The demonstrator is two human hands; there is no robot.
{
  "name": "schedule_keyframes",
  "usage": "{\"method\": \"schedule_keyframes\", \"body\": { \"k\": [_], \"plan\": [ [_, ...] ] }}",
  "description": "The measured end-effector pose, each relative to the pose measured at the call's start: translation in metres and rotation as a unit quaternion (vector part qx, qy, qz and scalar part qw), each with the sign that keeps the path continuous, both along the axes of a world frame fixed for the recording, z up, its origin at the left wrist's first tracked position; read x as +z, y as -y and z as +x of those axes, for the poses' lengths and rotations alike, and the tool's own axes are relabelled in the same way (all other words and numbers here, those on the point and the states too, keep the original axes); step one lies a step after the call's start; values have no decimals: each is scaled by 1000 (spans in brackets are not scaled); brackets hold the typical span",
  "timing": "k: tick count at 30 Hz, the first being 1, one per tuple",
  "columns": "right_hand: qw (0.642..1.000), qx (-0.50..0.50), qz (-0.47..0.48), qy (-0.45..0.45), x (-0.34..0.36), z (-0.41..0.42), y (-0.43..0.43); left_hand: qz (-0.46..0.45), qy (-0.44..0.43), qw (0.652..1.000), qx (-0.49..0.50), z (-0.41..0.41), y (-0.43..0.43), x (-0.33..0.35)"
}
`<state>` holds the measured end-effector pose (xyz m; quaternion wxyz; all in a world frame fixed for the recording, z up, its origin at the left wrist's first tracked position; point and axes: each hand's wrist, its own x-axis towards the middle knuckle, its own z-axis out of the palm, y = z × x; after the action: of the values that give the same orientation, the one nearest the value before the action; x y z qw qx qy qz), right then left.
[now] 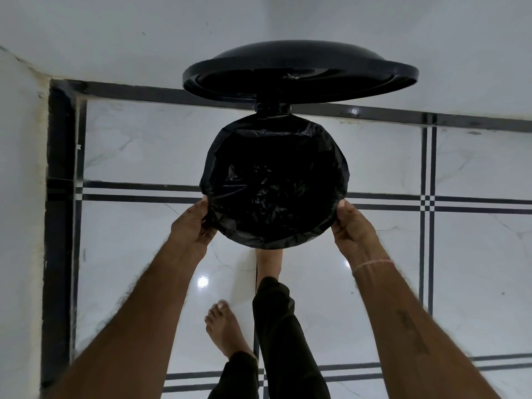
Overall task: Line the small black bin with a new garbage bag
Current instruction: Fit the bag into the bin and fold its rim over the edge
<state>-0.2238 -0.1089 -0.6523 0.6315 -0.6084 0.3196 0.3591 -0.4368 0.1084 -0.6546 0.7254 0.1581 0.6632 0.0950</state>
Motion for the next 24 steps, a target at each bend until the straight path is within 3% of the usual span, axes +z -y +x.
{"method": "schedule_keyframes", "body": {
  "k": [10,12,15,18,21,24],
  "plan": [
    [988,77,-107,79,15,12,-13,207,-13,966,-155,-4,-6,13],
    [987,93,-92,89,18,9,-14,203,-1,970,-130,-3,-4,14],
    [993,87,-61,56,19,9,-17,124,-1,990,-64,3,-6,14],
    [994,44,-95,11,17,18,-27,62,-8,998,-22,9,-11,9],
    [989,33,-137,33,16,22,-33,59,-18,998,-3,11,-12,7],
    [988,30,-130,83,17,18,-29,115,-55,992,-11,12,-10,10]
  ]
}}
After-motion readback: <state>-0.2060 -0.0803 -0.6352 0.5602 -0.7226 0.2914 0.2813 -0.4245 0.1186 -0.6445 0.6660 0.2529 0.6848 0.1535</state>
